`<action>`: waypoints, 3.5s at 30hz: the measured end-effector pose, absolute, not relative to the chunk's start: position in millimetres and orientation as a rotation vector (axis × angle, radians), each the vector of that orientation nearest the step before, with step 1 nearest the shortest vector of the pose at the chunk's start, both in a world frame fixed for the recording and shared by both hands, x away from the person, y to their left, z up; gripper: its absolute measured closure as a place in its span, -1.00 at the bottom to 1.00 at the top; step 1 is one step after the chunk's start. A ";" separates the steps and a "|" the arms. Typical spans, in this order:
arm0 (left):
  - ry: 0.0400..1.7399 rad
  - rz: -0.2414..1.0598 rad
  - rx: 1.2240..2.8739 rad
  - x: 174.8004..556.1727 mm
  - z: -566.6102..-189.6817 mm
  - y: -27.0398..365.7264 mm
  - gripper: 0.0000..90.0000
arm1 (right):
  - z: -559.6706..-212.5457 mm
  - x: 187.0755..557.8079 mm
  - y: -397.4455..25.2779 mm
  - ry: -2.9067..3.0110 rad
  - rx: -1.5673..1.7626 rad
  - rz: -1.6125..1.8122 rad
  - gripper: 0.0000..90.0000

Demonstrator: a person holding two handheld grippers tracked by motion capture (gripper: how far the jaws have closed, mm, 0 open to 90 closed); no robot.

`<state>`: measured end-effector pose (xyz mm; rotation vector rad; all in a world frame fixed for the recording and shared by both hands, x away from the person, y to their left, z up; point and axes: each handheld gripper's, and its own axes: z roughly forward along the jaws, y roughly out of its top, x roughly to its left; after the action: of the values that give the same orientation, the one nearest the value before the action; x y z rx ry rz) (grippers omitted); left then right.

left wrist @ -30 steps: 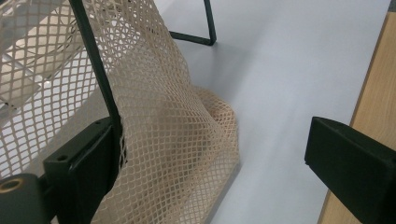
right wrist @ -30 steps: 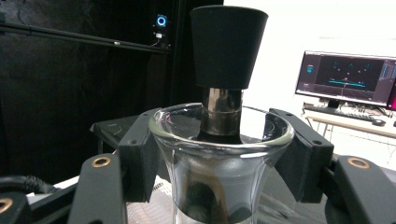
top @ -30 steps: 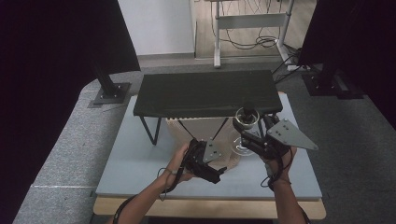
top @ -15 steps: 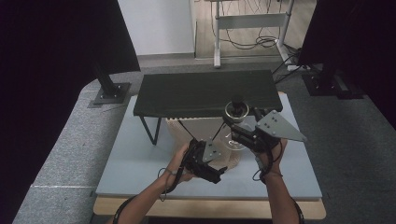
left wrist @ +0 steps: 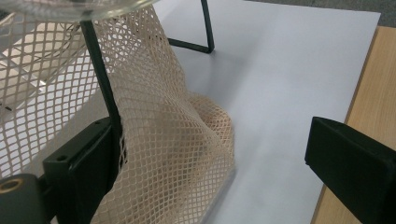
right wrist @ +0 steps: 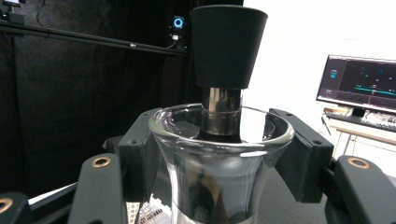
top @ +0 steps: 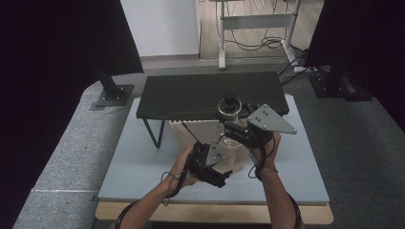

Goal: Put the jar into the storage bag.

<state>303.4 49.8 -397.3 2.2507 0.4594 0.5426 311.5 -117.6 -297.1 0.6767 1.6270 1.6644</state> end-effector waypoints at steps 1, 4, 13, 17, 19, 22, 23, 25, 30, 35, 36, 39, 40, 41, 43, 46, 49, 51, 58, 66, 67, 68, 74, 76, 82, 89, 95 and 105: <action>0.462 0.543 2.249 303.3 -397.3 49.9 -0.88 | -296.8 312.9 -116.1 1.631 0.674 1.664 -0.17; 0.462 0.546 2.245 303.0 -396.7 50.4 -0.88 | -296.4 317.3 -111.0 1.642 0.672 1.658 -0.17; 0.463 0.546 2.232 301.1 -395.0 51.1 -0.87 | -295.0 333.2 -92.5 1.690 0.663 1.665 -0.17; 0.464 0.551 2.232 300.8 -394.7 51.5 -0.87 | -294.3 338.6 -83.7 1.709 0.662 1.670 -0.17; 0.467 0.555 2.227 300.1 -395.1 51.2 -0.87 | -294.2 340.6 -79.4 1.717 0.656 1.668 -0.17; 0.463 0.560 2.226 299.7 -393.5 51.6 -0.86 | -293.9 344.4 -73.4 1.730 0.655 1.670 -0.17; 0.461 0.562 2.227 299.5 -392.8 51.8 -0.86 | -293.9 345.9 -71.8 1.735 0.655 1.673 -0.17; 0.466 0.561 2.220 298.8 -392.2 51.4 -0.86 | -294.8 349.1 -68.8 1.745 0.659 1.679 -0.17; 0.471 0.566 2.218 298.2 -391.3 51.7 -0.85 | -303.4 355.9 -63.9 1.768 0.677 1.660 -0.17; 0.484 0.559 2.223 299.0 -392.9 51.1 -0.83 | -314.2 360.5 -63.5 1.793 0.690 1.673 -0.17; 0.488 0.564 2.228 299.2 -394.0 50.6 -0.83 | -316.3 360.2 -63.1 1.790 0.689 1.668 -0.17; 0.489 0.568 2.240 300.4 -397.4 50.8 -0.81 | -320.9 358.0 -64.2 1.790 0.688 1.664 -0.17; 0.491 0.568 2.241 300.7 -397.9 50.7 -0.81 | -322.0 357.0 -65.2 1.790 0.688 1.666 -0.17; 0.491 0.569 2.242 300.8 -398.0 50.5 -0.80 | -323.0 356.4 -66.4 1.788 0.689 1.668 -0.16; 0.490 0.571 2.239 300.3 -397.2 49.8 -0.80 | -324.1 356.5 -69.4 1.788 0.697 1.675 -0.16; 0.493 0.567 2.236 299.6 -395.7 49.8 -0.80 | -325.7 358.8 -74.5 1.789 0.718 1.704 -0.16; 0.501 0.563 2.235 299.6 -396.2 50.6 -0.79 | -328.1 361.4 -79.7 1.791 0.739 1.742 -0.16; 0.504 0.562 2.236 300.0 -397.1 50.5 -0.79 | -330.3 362.6 -82.7 1.794 0.745 1.756 -0.16; 0.474 0.565 2.210 296.3 -390.3 52.5 -0.81 | -344.9 368.2 -88.6 1.855 0.784 1.717 -0.16; 0.481 0.569 2.216 297.8 -394.9 52.7 -0.80 | -379.6 373.9 -85.5 1.964 0.798 1.619 -0.17; 0.484 0.567 2.213 298.0 -395.2 52.5 -0.80 | -381.8 374.1 -85.9 1.972 0.796 1.611 -0.17; 0.486 0.567 2.211 297.9 -395.4 52.4 -0.80 | -383.6 374.1 -85.9 1.978 0.797 1.605 -0.17; 0.490 0.572 2.201 296.9 -394.7 52.4 -0.81 | -388.0 372.4 -85.3 1.995 0.789 1.604 -0.18; 0.490 0.572 2.201 296.6 -394.1 52.4 -0.81 | -389.1 371.7 -84.0 2.003 0.784 1.594 -0.18; 0.491 0.572 2.199 296.7 -394.2 52.4 -0.81 | -394.3 371.0 -82.6 2.034 0.777 1.556 -0.18; 0.489 0.576 2.207 297.1 -394.4 51.6 -0.81 | -396.9 370.0 -78.0 2.066 0.796 1.452 -0.19; 0.489 0.572 2.213 297.7 -394.8 51.3 -0.81 | -396.5 370.0 -77.4 2.078 0.806 1.445 -0.20; 0.497 0.567 2.222 299.5 -397.2 50.7 -0.81 | -397.4 374.4 -77.7 2.128 0.834 1.430 -0.21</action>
<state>299.5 50.7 -397.2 2.2217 0.4974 0.5672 374.4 -77.7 -397.4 0.8343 2.1275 1.4303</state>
